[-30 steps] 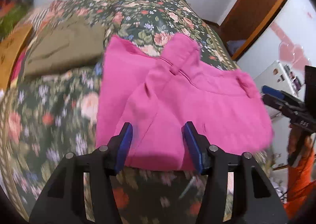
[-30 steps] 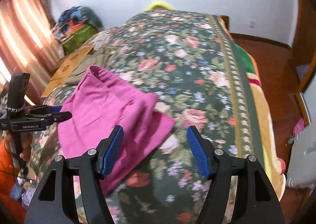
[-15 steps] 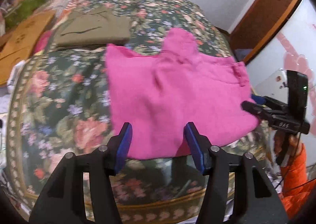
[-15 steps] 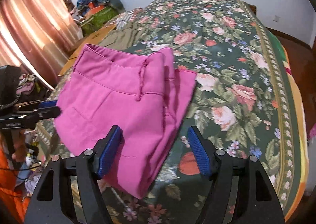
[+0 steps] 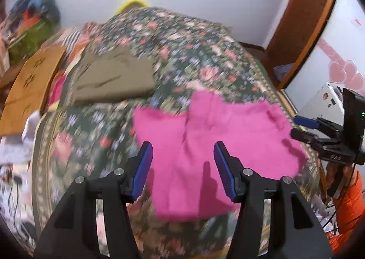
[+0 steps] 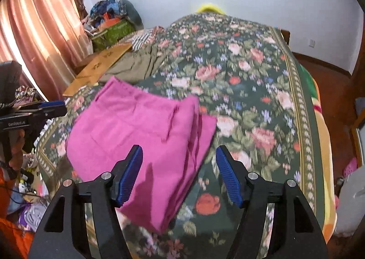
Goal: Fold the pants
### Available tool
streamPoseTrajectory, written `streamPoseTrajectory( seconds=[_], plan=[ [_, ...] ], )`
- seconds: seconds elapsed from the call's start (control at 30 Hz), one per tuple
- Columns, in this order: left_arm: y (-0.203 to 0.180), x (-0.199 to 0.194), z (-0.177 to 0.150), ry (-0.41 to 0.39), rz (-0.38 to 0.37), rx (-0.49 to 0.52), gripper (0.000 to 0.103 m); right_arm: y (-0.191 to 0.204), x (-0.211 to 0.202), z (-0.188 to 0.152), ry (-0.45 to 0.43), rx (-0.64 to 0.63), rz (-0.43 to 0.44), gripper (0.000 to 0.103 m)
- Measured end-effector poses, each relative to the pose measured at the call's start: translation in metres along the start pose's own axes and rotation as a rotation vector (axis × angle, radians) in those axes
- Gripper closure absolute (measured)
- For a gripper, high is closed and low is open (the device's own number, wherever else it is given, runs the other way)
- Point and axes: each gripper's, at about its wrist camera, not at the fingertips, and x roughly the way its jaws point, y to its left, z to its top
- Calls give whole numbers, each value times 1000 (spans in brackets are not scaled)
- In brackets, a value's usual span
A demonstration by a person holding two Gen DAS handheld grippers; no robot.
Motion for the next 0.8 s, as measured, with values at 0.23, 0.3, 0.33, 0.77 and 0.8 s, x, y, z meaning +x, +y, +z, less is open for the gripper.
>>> streamPoseTrajectory(
  seconds=[0.23,0.3,0.33,0.77,0.8],
  plan=[
    [-17,42,32,15,-71,53,57,-4,24,16,-4,7,14,74],
    [-17,54,36,42,-85,56,69,-4,31,18,3,10,31,81],
    [-15,61,37,57,-89,54,72,-4,32,18,-1,11,33,82],
    [11,68,25,56,-116,-51,82,5,25,42,-116,-55,53,91],
    [14,68,24,57,-119,-60,83,6,26,46,-126,-59,53,91]
  ],
)
